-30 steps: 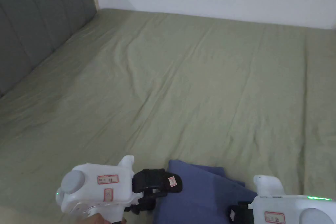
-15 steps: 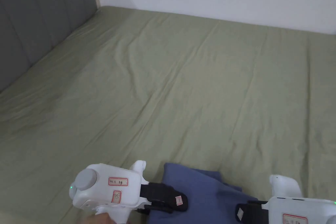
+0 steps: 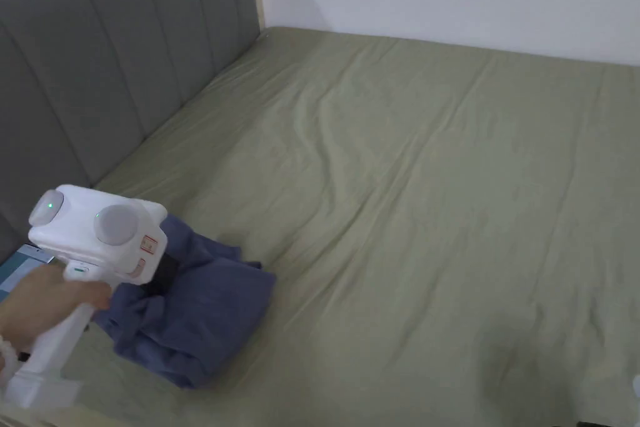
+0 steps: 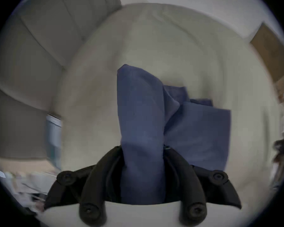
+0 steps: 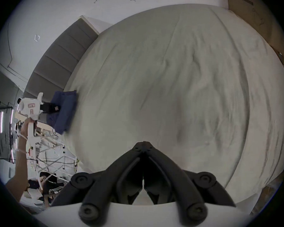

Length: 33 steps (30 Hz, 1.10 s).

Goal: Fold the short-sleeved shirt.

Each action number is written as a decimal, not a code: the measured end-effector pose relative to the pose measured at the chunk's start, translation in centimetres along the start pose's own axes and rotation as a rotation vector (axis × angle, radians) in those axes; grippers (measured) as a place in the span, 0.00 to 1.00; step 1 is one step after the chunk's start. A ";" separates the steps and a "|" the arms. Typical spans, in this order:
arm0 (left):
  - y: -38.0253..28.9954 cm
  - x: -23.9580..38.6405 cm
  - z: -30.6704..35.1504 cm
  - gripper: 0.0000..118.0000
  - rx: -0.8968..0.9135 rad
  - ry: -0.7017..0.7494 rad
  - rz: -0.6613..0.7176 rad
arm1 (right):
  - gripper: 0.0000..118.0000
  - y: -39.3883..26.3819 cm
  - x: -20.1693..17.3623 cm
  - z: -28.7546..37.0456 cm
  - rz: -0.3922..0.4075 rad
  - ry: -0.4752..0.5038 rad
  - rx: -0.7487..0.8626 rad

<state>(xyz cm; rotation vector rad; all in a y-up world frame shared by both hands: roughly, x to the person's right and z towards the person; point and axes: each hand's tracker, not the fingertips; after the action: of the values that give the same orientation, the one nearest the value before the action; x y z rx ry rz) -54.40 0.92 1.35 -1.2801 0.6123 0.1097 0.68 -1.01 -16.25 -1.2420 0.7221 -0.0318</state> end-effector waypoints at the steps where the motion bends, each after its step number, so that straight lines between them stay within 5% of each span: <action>1: -0.1 -0.4 -0.1 0.50 0.000 0.074 -0.046 | 0.00 0.0 0.0 -0.2 -0.004 -0.002 -0.005; 4: 0.1 -2.0 -1.0 0.78 -0.027 0.194 -0.066 | 0.00 0.1 -0.2 -0.6 -0.010 0.008 -0.017; 12: -1.2 -3.4 2.4 0.77 0.085 0.000 0.186 | 0.00 0.5 -0.3 -0.4 -0.001 0.021 -0.011; 13: -1.5 -3.0 2.2 0.66 0.086 -0.057 0.194 | 0.00 0.4 -0.2 -0.3 -0.004 0.028 -0.006; 15: -2.1 -1.5 3.0 0.11 0.109 -0.188 0.208 | 0.00 0.2 0.0 0.0 -0.012 0.043 0.000; 16: -2.4 -0.4 3.3 0.00 0.108 -0.227 0.203 | 0.00 -0.1 0.1 0.3 -0.015 0.048 0.004; 24: -5.5 10.7 12.8 0.00 0.377 -0.237 0.105 | 0.00 -1.7 1.5 3.1 -0.021 0.038 0.079; 33: -8.5 24.5 23.2 0.00 0.691 -0.263 0.127 | 0.00 -1.5 -0.1 13.4 0.074 -0.185 0.587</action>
<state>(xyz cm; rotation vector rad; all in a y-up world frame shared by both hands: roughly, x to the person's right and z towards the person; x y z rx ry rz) -21.98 13.39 0.35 -0.5462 0.4447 0.1518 8.00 9.85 -13.09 -0.6464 0.5417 -0.0622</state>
